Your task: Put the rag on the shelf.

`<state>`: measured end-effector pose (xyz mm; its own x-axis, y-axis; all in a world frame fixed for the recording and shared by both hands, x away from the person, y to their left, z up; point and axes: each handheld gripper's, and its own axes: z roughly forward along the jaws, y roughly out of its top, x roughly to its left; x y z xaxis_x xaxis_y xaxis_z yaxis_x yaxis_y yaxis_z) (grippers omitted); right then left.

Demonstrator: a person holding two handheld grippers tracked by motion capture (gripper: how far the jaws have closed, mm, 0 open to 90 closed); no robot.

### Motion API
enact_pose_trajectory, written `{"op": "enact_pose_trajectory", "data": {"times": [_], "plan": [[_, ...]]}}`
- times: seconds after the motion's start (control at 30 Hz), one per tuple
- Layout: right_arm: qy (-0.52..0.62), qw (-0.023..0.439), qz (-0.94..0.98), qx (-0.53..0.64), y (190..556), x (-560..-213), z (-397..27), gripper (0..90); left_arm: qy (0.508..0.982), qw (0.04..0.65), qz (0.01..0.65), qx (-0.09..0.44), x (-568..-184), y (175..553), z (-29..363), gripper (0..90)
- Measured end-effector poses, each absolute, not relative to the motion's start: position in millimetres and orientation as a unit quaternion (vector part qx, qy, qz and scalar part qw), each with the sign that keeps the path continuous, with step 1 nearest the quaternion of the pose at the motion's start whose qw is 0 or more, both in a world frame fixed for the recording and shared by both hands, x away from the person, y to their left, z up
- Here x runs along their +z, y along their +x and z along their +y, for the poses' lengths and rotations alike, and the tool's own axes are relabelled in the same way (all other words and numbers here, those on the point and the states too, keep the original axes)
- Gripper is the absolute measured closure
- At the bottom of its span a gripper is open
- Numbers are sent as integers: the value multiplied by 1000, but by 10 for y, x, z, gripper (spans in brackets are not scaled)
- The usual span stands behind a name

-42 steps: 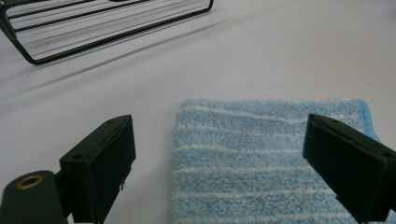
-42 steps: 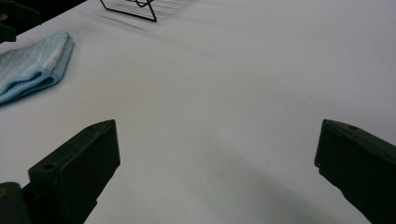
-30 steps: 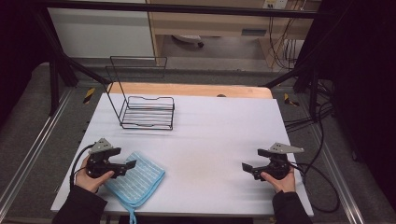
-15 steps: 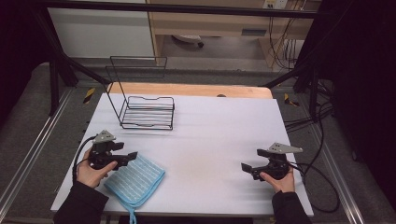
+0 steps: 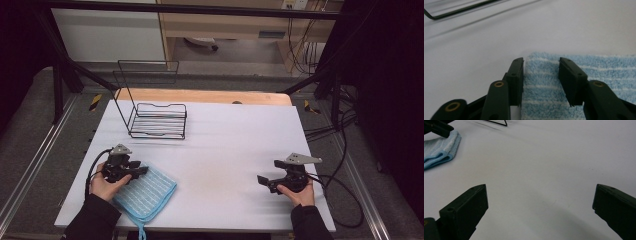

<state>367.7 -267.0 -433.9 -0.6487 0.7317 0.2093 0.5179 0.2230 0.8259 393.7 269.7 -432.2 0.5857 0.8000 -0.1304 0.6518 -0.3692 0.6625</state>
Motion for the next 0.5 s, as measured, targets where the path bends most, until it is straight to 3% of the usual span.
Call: {"op": "enact_pose_trajectory", "data": {"times": [0.4, 0.5], "plan": [[401, 110, 776, 474, 3678, -4340, -2647, 9, 832, 321, 440, 102, -4354, 3940, 2676, 666], [402, 110, 776, 474, 3676, -4340, -2639, 9, 834, 320, 439, 97, -4349, 3948, 2681, 757]]}}
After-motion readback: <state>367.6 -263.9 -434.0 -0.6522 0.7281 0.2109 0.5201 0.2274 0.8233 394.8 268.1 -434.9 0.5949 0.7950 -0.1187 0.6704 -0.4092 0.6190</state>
